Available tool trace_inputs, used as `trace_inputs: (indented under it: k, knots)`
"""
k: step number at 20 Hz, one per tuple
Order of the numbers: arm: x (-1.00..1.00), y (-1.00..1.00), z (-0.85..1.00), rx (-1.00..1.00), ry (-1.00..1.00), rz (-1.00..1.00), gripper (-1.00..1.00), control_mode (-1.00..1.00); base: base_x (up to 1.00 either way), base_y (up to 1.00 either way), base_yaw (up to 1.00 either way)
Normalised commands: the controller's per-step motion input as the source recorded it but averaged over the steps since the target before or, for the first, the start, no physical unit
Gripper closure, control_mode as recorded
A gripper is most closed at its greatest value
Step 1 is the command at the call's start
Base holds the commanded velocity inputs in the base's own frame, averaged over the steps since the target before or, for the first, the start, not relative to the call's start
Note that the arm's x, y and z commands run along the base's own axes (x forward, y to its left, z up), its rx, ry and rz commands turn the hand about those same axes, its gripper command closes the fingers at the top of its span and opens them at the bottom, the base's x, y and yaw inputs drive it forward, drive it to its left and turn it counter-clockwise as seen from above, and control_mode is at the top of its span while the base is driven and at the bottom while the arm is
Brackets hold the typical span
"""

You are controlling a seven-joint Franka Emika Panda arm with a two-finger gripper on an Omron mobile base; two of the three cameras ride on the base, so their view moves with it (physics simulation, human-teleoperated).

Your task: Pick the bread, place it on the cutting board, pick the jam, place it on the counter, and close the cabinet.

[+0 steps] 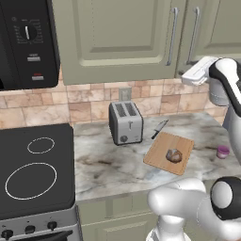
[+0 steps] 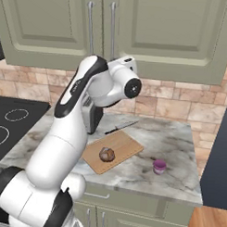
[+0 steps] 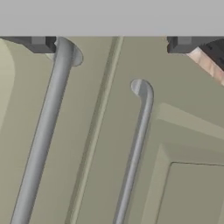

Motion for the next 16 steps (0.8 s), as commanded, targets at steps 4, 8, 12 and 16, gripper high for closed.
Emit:
trace_inputs:
  k: [4,8,12,16]
  knots:
    - [0.51,0.29,-0.14,0.00,0.00,0.00,-1.00,-1.00,0.00,0.00,0.00]
    - [0.53,0.29,-0.16,0.00,0.00,0.00,-1.00,-1.00,0.00,0.00,0.00]
    - [0.47,0.27,-0.12,0.00,0.00,0.00,-1.00,-1.00,0.00,0.00,0.00]
    - [0.34,0.25,-0.07,0.00,0.00,-0.01,-1.00,-1.00,0.00,0.00,0.00]
